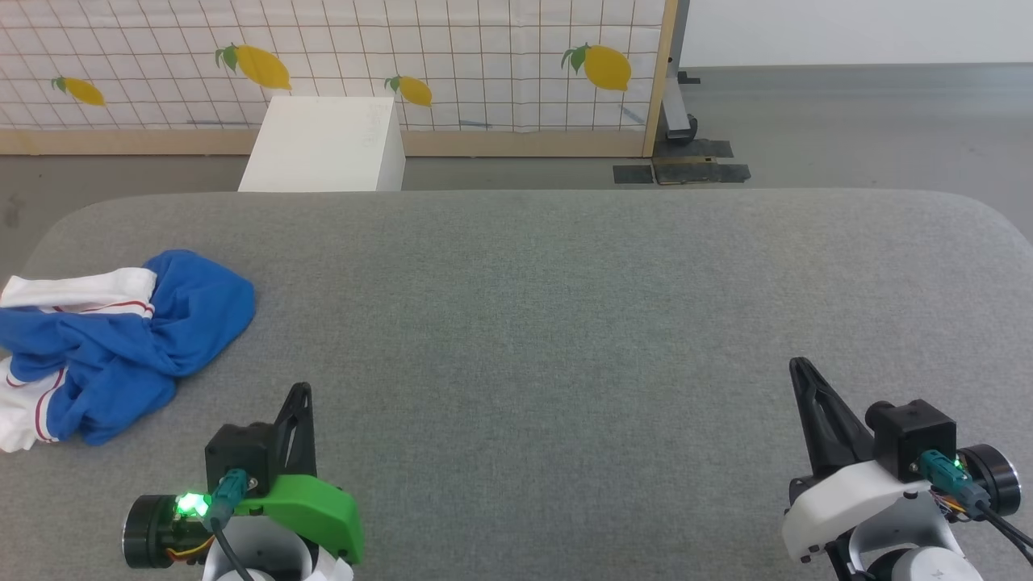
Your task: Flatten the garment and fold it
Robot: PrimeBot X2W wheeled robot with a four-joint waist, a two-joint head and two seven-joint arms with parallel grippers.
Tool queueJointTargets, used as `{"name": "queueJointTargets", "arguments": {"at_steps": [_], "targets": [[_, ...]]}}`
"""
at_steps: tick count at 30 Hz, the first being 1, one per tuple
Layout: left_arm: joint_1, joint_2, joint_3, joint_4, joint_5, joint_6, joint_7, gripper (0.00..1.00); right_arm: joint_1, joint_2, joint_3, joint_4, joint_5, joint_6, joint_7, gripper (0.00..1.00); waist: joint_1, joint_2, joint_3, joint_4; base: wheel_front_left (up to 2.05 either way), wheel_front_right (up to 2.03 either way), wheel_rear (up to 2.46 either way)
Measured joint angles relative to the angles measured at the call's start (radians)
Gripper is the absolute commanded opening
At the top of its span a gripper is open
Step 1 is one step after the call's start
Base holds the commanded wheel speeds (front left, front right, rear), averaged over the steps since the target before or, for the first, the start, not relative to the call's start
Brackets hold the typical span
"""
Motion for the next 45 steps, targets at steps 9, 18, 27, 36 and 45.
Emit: {"name": "queueJointTargets", "arguments": {"at_steps": [9,18,27,36,45], "targets": [[0.000,0.000,0.000,0.000,0.000,0.000,0.000,0.00,0.000,0.000,0.000,0.000,0.000,0.000,0.000,0.00,0.0000,0.0000,0.000,0.000,0.00,0.00,0.00],[0.000,0.000,0.000,0.000,0.000,0.000,0.000,0.00,0.000,0.000,0.000,0.000,0.000,0.000,0.000,0.00,0.0000,0.0000,0.000,0.000,0.00,0.00,0.00],[0.000,0.000,0.000,0.000,0.000,0.000,0.000,0.00,0.000,0.000,0.000,0.000,0.000,0.000,0.000,0.00,0.0000,0.0000,0.000,0.000,0.00,0.00,0.00],[0.002,0.000,-0.002,0.000,-0.006,0.000,0.000,1.00,0.001,0.000,-0.001,0.000,0.000,0.000,0.000,1.00,0.0000,0.0000,0.000,0.000,0.00,0.00,0.00],[0.001,0.000,-0.010,0.000,-0.009,0.009,-0.012,1.00,0.001,0.000,-0.017,-0.001,0.014,0.000,-0.011,1.00,0.0000,0.0000,0.001,0.000,0.00,0.00,0.00]]}}
